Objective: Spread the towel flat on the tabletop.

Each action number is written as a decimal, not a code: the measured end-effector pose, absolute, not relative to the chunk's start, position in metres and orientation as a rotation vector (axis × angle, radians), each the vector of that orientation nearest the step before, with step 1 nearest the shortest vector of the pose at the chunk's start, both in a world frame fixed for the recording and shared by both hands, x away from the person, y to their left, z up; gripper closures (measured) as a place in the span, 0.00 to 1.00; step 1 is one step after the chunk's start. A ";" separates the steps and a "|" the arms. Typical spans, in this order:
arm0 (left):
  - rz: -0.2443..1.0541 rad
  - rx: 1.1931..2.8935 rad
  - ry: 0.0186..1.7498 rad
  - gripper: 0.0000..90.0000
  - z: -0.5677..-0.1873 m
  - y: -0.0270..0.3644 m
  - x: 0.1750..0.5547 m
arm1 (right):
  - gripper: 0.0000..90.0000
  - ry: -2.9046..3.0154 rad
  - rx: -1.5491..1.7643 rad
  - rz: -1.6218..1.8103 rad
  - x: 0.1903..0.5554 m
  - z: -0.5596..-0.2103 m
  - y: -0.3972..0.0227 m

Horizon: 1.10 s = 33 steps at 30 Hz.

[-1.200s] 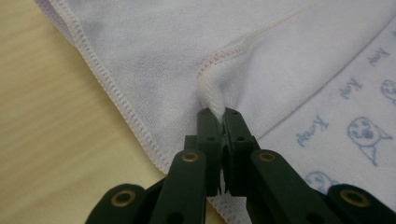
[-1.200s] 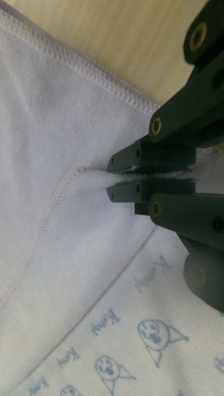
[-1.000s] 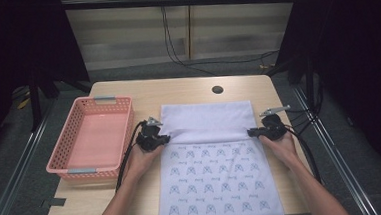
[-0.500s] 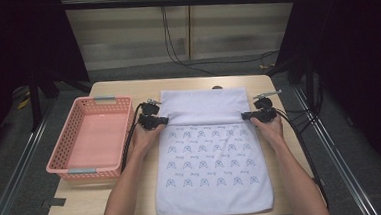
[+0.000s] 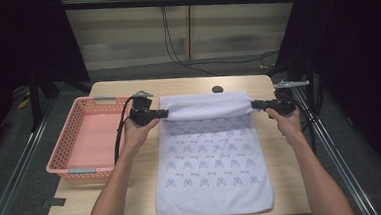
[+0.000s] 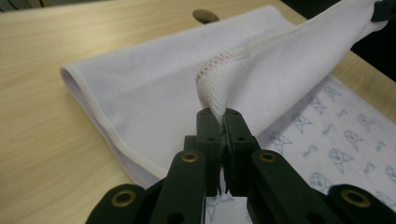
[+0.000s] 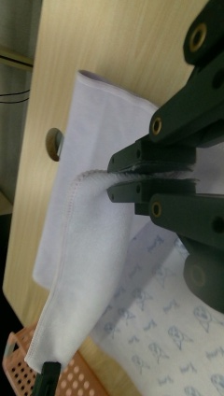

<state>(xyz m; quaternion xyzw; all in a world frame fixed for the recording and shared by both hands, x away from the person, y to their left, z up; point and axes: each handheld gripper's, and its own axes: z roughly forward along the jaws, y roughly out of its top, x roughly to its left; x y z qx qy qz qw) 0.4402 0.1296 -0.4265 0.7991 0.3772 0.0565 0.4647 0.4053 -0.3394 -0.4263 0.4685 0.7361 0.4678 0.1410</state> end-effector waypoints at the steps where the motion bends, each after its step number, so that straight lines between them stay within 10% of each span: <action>1: 0.139 1.946 0.923 0.97 -0.422 0.130 0.436 | 0.95 2.123 1.348 1.363 0.402 -0.422 -0.341; 24: 0.211 1.773 0.715 0.97 -0.319 0.166 0.352 | 0.95 2.001 1.048 1.517 0.314 -0.319 -0.331; 33: 0.116 1.832 0.719 0.97 -0.390 0.162 0.303 | 0.95 2.062 1.058 1.515 0.263 -0.370 -0.329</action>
